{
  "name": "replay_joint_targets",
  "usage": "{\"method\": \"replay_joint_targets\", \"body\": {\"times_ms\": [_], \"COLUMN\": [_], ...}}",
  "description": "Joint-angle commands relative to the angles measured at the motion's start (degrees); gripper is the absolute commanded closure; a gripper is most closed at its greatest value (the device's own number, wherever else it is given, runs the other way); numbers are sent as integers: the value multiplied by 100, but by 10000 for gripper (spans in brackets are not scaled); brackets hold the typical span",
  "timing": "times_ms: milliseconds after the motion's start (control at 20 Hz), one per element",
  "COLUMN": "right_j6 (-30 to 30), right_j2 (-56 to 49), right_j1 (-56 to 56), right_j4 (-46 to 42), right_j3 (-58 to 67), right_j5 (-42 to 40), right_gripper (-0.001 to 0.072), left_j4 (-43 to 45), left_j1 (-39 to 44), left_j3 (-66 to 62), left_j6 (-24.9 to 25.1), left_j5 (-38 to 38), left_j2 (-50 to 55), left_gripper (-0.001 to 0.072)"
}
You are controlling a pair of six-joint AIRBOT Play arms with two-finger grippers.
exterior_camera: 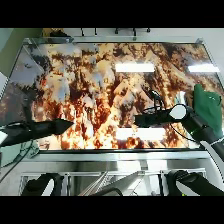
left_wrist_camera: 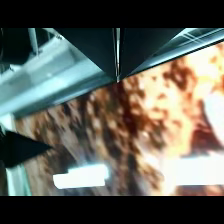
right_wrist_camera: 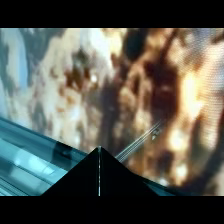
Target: Fold the shirts.
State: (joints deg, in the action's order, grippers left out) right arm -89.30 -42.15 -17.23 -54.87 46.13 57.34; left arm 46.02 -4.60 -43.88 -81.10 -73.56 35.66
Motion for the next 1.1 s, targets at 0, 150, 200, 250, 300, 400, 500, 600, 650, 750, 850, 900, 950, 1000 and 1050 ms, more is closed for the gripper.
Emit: {"method": "replay_joint_targets", "body": {"times_ms": [0,150,200,250,300,400,500,600,650,750,850,900,950,1000,1050], "right_j6": [-2,-2,-2,-2,-2,-2,-2,-2,-2,-2,-2,-2,-2,-2,-2], "right_j2": [-4,-4,-4,-4,-4,-4,-4,-4,-4,-4,-2,-4,-4,-4,-4], "right_j1": [-7,-7,-7,-7,-7,-7,-7,-7,-7,-7,-7,-7,-7,-7,-7], "right_j4": [2,2,2,2,2,2,2,2,2,2,2,2,2,2,2], "right_j3": [-4,-4,-4,-4,-4,-4,-4,-4,-4,-4,-4,-4,-4,-4,-4], "right_j5": [9,9,9,9,9,9,9,9,9,9,9,9,9,9,9], "right_gripper": [693,693,693,693,693,693,693,693,693,693,693,693,693,693,693], "left_j4": [354,417,632,1104,1720,3195,4398,5047,5209,5342,5337,5337,5337,5333,5329], "left_j1": [-1051,-1759,-1943,-2079,-2175,-2361,-2481,-2610,-2691,-2918,-3289,-3447,-3624,-3777,-3915], "left_j3": [-442,-507,-507,-507,-507,-501,-501,-501,-501,-501,-501,-501,-501,-501,-503], "left_j6": [-284,-105,-81,-87,-111,-245,-479,-815,-815,-817,-815,-809,-789,-789,-789], "left_j5": [-535,-752,-732,-636,-551,-546,-586,-586,-577,-468,-282,-243,-160,-55,98], "left_j2": [-7,-4,-7,-4,-4,11,251,664,885,1344,1873,2100,2345,2568,2800], "left_gripper": [692,692,692,692,692,688,218,3,3,3,3,3,3,3,3]}}
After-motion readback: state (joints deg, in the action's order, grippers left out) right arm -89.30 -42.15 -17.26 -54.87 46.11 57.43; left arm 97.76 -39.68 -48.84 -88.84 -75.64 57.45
